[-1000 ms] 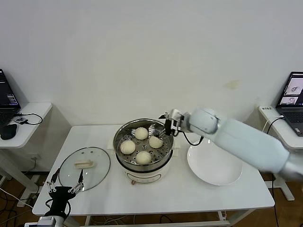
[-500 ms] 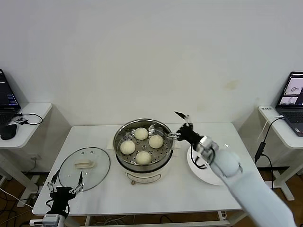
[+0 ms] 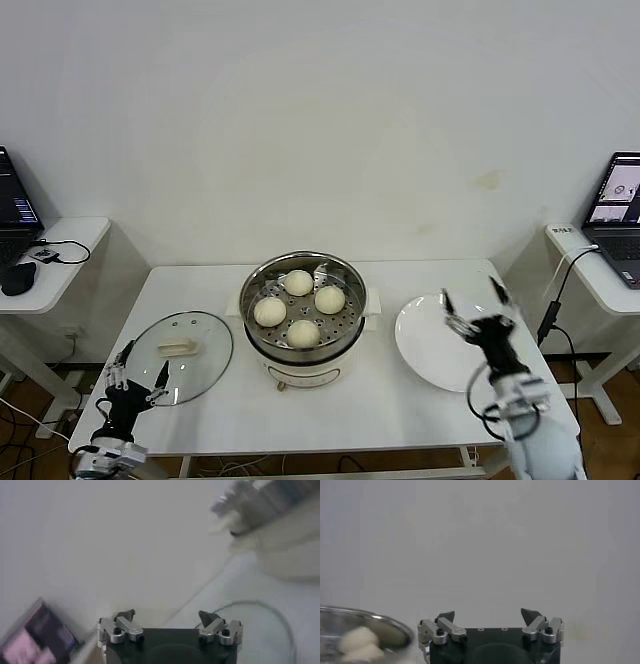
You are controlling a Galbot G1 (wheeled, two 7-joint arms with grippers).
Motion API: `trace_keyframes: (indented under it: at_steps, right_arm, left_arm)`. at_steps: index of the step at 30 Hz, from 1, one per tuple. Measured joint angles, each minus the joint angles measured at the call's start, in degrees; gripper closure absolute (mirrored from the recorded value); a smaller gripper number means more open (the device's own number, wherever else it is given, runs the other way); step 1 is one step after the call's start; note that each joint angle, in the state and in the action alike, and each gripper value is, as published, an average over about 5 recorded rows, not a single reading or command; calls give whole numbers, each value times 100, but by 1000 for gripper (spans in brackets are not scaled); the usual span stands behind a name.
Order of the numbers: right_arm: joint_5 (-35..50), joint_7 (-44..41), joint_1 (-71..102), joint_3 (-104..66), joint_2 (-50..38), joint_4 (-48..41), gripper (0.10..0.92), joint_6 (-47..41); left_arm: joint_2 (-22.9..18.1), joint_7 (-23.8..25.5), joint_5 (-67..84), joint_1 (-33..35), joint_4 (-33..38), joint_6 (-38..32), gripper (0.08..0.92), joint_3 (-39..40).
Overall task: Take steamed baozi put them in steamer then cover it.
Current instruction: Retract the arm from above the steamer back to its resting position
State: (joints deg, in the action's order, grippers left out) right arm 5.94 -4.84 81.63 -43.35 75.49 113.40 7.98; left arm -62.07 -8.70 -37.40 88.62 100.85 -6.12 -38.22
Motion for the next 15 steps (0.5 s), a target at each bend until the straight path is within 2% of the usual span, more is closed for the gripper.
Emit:
trace_keyframes:
  at_steps: [6,15]
  right_arm:
    - [-154,54,479,-624,421,240,203,84]
    - [-301,81,937,-1058,836,479,203,142]
  left_arm:
    - [167,98,-1239,-434,-455,-23,177,156]
    - [297,134,-2040,-1055,-1097,-80,177,354]
